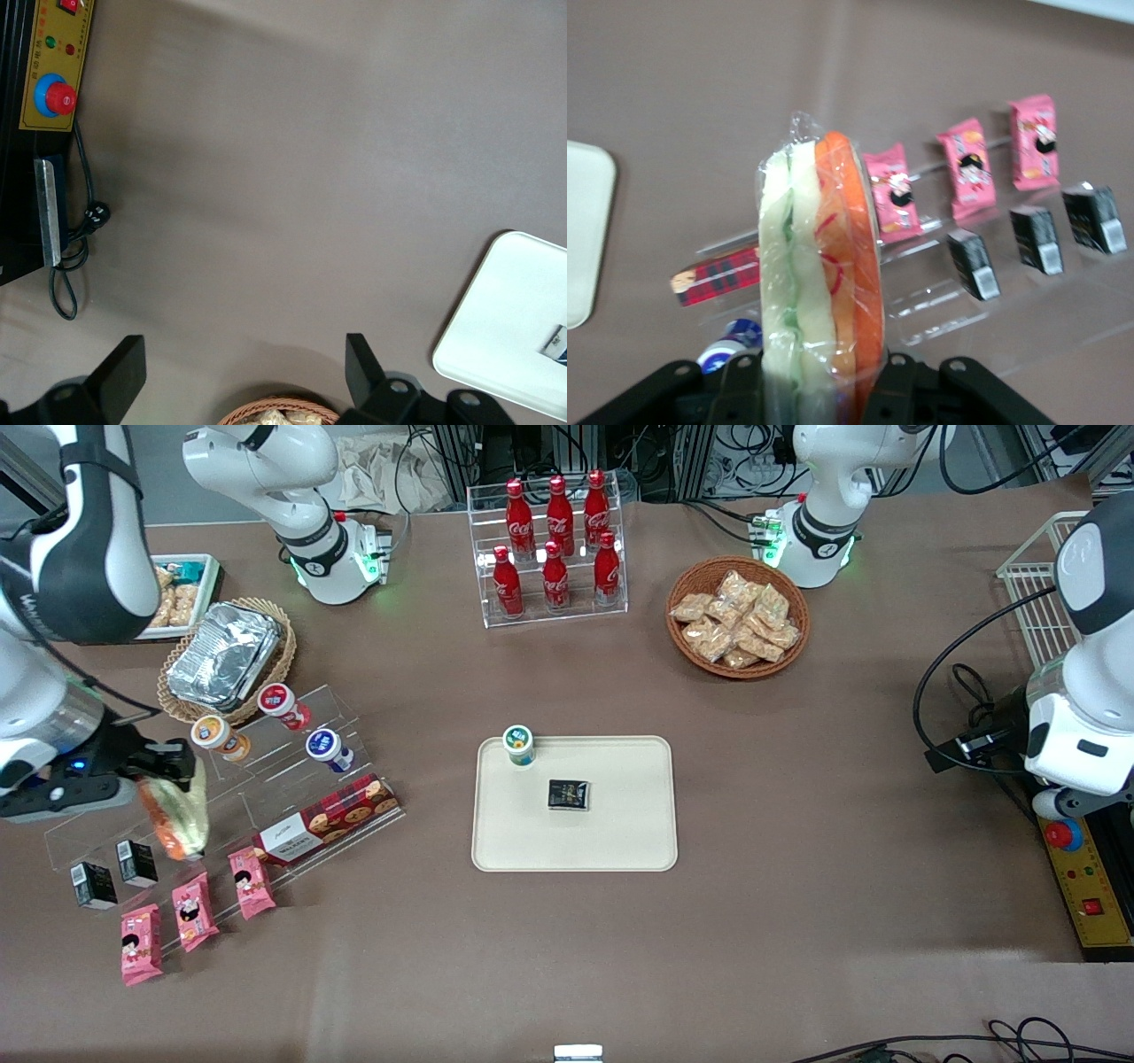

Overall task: Place sandwich on tray
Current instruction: 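Lift the sandwich up out of the rack with the right gripper, then carry the sandwich over the cream tray and lower it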

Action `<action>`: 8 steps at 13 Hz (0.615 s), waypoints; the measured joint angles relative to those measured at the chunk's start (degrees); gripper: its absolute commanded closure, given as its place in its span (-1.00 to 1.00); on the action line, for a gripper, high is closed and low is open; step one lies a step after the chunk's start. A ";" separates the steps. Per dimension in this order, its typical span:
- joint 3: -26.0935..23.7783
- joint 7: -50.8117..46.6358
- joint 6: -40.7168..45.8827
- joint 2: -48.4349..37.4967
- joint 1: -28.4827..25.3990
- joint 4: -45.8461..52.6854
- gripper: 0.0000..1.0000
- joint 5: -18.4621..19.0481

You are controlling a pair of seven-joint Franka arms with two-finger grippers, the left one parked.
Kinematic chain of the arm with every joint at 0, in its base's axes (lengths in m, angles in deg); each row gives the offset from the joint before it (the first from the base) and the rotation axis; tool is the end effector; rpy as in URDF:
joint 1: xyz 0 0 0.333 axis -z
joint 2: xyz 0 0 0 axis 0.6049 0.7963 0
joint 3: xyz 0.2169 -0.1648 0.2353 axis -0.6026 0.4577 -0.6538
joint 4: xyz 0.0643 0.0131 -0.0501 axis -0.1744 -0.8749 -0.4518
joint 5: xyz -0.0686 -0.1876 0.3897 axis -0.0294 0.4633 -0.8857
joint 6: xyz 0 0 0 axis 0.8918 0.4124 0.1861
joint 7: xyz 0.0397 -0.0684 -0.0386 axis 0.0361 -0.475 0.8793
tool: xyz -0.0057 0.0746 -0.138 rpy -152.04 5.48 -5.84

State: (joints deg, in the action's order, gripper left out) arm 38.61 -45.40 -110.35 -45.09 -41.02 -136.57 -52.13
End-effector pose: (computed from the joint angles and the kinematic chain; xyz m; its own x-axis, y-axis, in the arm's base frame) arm 0.6456 0.0194 0.5084 0.9740 0.2117 0.0800 0.2097 -0.9772 0.0332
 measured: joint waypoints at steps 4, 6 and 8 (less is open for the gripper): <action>-0.10 0.21 0.00 0.38 -8.29 2.45 0.34 -0.03; -0.12 0.24 -0.01 1.55 -12.16 3.86 0.34 -0.03; -0.10 0.27 -0.15 4.09 -16.34 5.41 0.34 -0.03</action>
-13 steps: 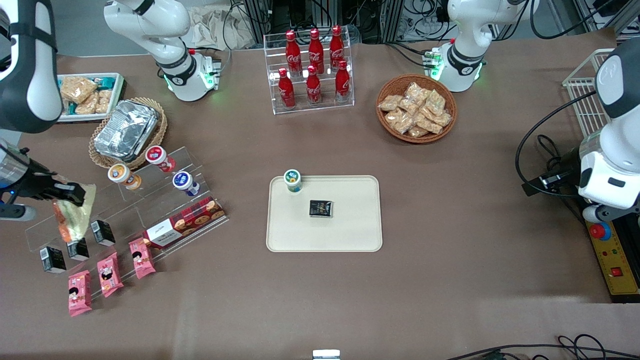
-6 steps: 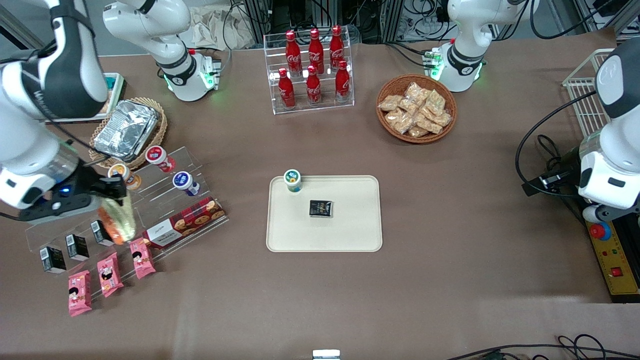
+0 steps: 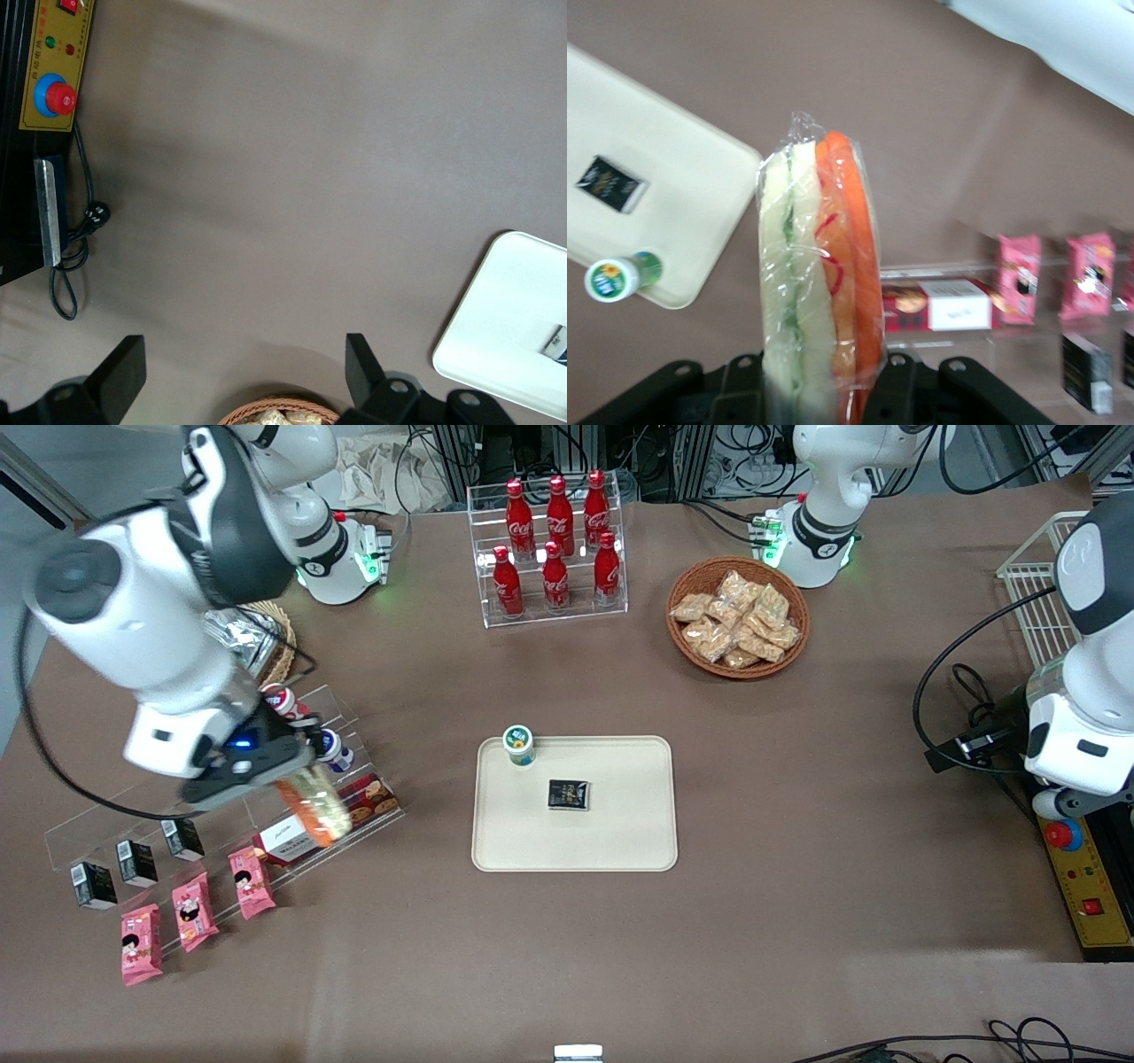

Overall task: Place sandwich on tray
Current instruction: 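Carry the sandwich over the cream tray and lower it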

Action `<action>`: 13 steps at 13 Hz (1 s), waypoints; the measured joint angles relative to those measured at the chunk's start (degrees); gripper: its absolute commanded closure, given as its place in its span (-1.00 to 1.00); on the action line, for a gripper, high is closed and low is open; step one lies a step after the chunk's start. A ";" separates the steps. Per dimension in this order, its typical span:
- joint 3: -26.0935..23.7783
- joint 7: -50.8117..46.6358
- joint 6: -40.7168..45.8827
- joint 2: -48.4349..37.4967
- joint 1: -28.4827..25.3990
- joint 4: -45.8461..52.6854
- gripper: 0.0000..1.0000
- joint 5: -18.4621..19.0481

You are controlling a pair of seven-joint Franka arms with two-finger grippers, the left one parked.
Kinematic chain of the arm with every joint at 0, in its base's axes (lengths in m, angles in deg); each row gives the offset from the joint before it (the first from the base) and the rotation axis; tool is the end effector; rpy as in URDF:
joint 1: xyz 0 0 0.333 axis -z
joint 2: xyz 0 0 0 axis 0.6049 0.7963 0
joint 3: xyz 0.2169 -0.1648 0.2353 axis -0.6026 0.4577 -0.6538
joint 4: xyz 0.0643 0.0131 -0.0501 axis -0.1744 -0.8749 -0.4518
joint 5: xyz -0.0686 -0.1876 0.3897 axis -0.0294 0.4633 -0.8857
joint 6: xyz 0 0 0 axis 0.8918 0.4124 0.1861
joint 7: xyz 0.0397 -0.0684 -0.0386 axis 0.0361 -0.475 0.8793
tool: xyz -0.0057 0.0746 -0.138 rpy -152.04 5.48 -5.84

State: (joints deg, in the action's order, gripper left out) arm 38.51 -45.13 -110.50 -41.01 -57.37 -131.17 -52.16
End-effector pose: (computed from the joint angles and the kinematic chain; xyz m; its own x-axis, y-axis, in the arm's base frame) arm 0.6412 0.2112 0.5126 0.8695 0.4826 0.1047 0.4812 -0.8757 0.0399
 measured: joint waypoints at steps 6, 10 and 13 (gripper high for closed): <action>-0.01 -0.02 -11.11 10.42 -12.03 1.51 0.37 0.00; 0.01 0.07 -22.91 18.58 -16.46 1.78 0.37 0.00; 0.08 1.97 -31.81 26.16 -19.24 3.15 0.37 0.02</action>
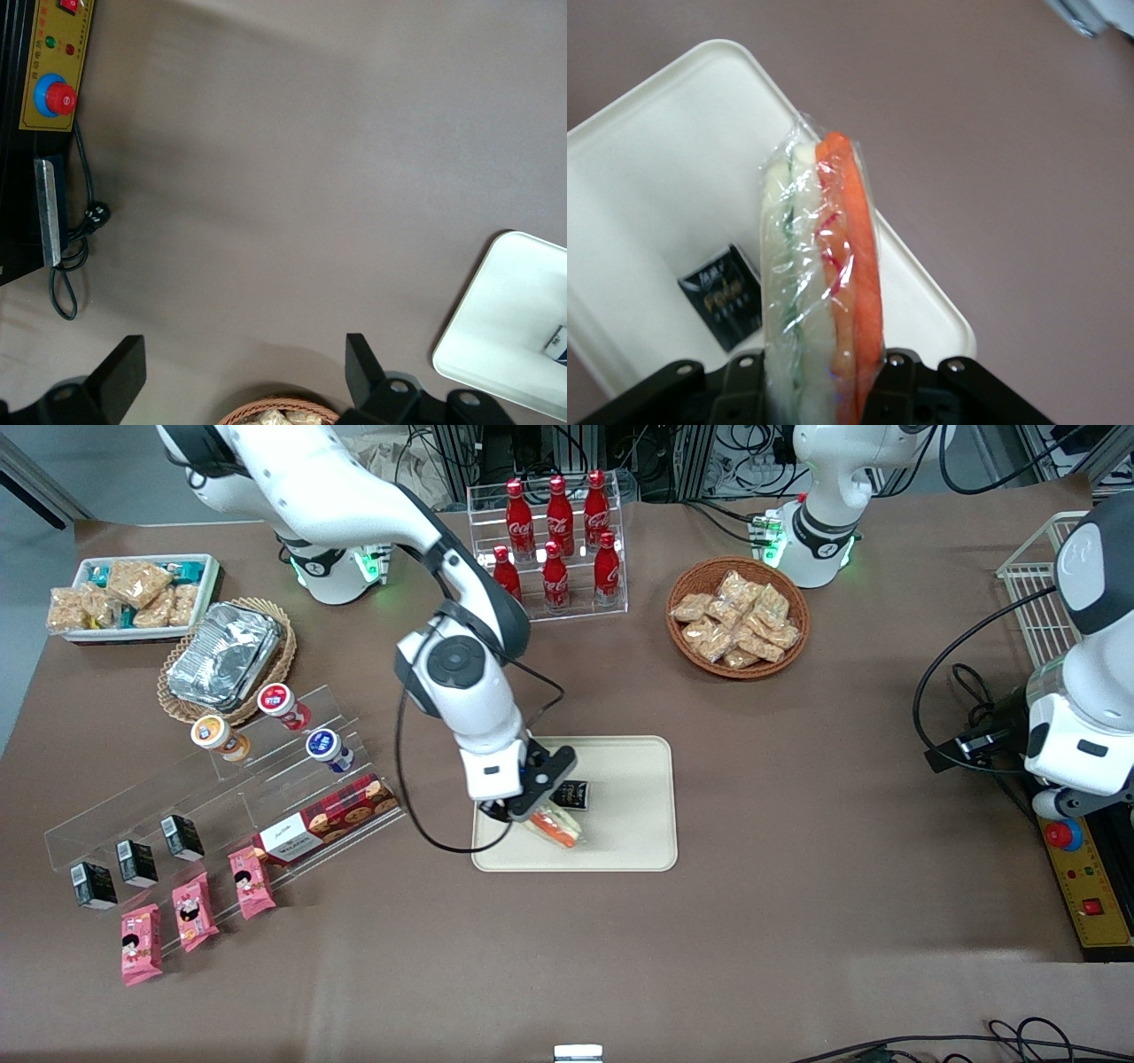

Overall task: Place sandwich on tray
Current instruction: 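Carry the sandwich over the cream tray and lower it, then open the right gripper to release the sandwich onto the tray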

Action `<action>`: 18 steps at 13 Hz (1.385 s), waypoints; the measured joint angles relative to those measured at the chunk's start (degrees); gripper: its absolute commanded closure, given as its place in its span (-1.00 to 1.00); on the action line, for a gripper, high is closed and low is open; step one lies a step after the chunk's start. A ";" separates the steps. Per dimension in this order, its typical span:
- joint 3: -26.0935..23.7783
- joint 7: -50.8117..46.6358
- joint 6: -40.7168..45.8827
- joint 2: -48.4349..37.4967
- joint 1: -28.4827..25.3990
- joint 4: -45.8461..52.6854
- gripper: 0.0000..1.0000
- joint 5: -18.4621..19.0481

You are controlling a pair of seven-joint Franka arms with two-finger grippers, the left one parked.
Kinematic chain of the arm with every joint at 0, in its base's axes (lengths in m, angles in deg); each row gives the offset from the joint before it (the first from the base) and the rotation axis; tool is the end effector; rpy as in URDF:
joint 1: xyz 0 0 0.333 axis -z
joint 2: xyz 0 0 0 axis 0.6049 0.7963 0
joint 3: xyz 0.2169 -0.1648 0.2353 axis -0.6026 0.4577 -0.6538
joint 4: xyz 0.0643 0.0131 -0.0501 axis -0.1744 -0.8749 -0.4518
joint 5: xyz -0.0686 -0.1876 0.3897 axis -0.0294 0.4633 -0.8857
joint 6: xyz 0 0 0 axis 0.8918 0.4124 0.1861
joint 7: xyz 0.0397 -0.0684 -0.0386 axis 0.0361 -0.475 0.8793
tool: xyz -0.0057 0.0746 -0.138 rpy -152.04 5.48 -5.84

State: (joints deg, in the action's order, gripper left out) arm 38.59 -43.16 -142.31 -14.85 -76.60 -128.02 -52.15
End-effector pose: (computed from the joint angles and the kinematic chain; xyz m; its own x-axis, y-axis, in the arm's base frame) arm 0.6273 0.4842 0.2671 0.6027 0.7584 0.2479 0.7659 -0.6371 0.0871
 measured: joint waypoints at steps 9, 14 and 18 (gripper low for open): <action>0.72 16.80 -12.46 13.38 -0.42 6.70 0.36 0.07; 0.65 29.23 -12.46 14.58 0.71 7.77 -1.00 0.04; -1.29 30.81 -12.27 14.15 2.91 8.82 -1.00 0.03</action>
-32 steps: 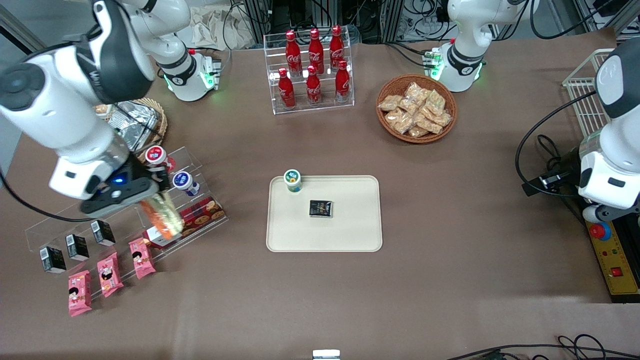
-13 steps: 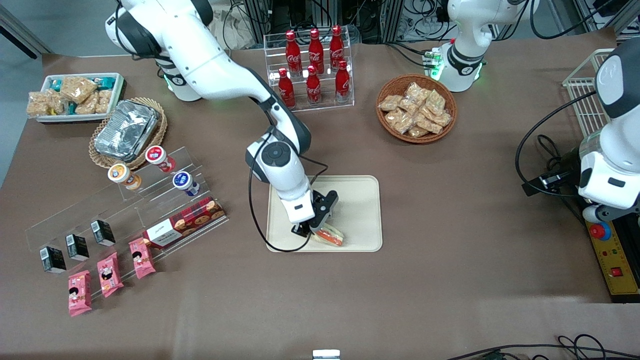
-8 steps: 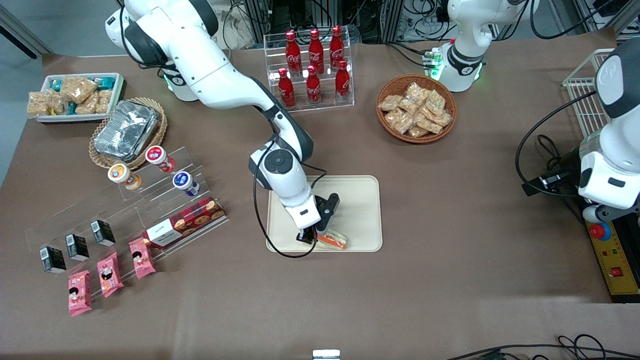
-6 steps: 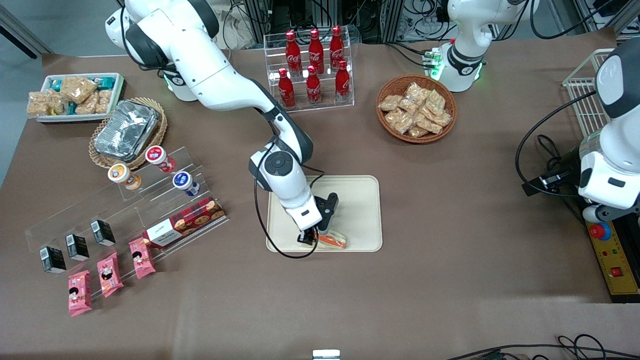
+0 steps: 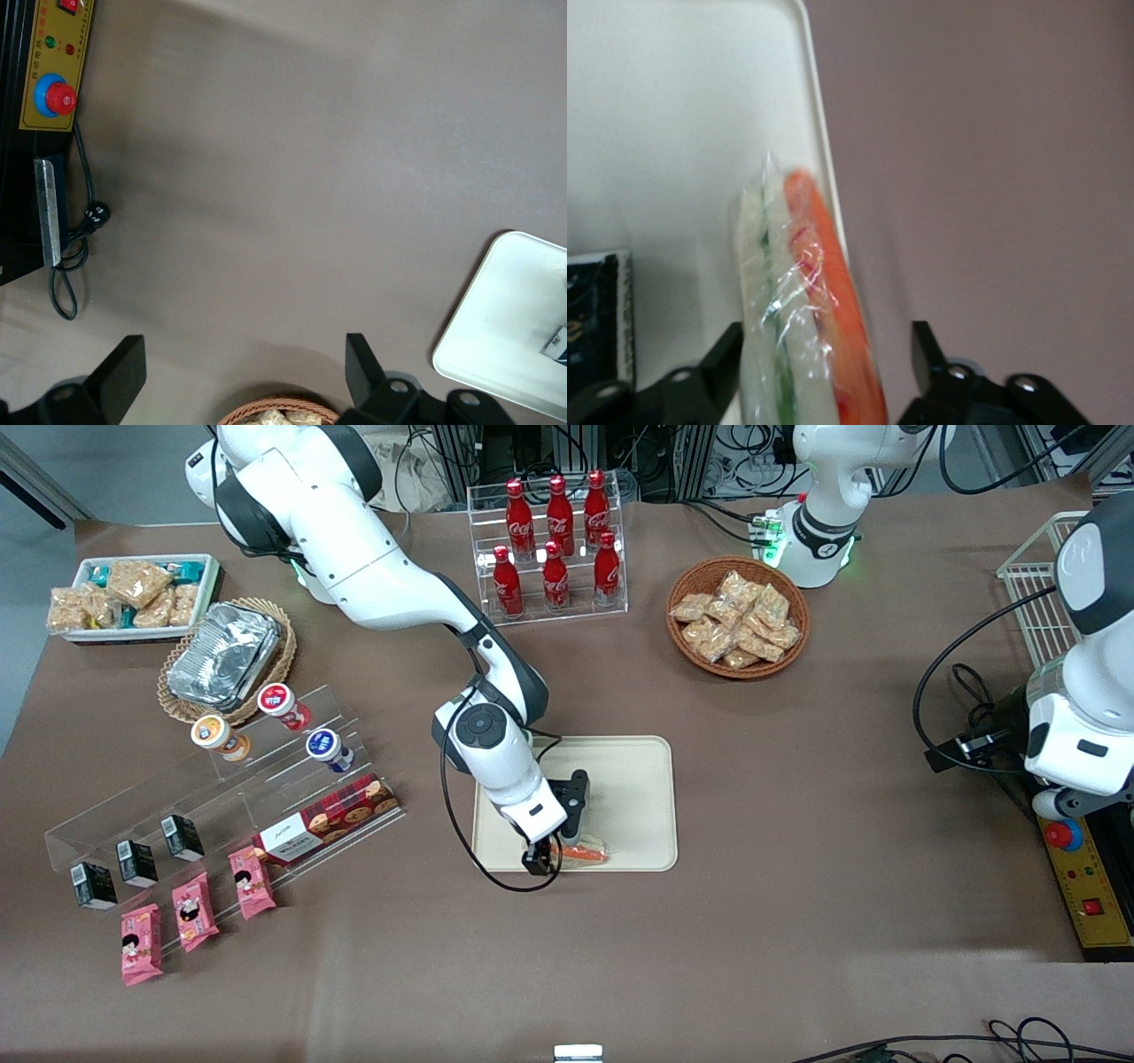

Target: Place sandwich on tray

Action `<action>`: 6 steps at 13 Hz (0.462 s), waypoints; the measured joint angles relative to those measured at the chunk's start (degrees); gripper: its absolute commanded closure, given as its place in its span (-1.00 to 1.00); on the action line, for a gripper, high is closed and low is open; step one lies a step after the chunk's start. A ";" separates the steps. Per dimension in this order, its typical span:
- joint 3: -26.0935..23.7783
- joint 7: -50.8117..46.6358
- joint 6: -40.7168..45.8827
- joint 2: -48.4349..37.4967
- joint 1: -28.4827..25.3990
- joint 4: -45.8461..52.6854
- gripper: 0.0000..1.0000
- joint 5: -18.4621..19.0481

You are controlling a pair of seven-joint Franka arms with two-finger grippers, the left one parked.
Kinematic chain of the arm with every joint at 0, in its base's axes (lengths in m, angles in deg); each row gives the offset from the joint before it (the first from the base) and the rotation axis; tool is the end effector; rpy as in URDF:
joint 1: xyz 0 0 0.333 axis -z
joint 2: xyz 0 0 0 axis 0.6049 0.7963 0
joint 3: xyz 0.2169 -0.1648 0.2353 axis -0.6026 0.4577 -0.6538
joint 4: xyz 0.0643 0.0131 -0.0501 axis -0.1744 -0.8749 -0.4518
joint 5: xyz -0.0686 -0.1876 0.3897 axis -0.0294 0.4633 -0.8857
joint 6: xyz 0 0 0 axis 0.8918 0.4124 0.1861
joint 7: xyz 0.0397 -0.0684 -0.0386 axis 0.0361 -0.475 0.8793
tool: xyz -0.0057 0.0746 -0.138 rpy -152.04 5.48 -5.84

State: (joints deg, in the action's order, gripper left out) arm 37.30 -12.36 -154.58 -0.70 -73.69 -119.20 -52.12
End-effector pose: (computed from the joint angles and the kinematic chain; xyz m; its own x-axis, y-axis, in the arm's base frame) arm 0.6806 0.4939 0.1732 0.1312 0.9567 0.2598 0.9407 -0.2028 0.2719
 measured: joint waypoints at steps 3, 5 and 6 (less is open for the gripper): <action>0.03 -0.03 9.03 -4.94 0.56 0.63 -1.00 -2.82; 0.20 -0.04 20.26 -11.18 3.83 1.01 -0.99 -4.87; 0.25 0.00 25.90 -14.36 6.50 1.07 -0.99 -6.12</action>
State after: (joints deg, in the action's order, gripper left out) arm 37.55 -12.36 -128.68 -15.06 -67.19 -118.13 -58.24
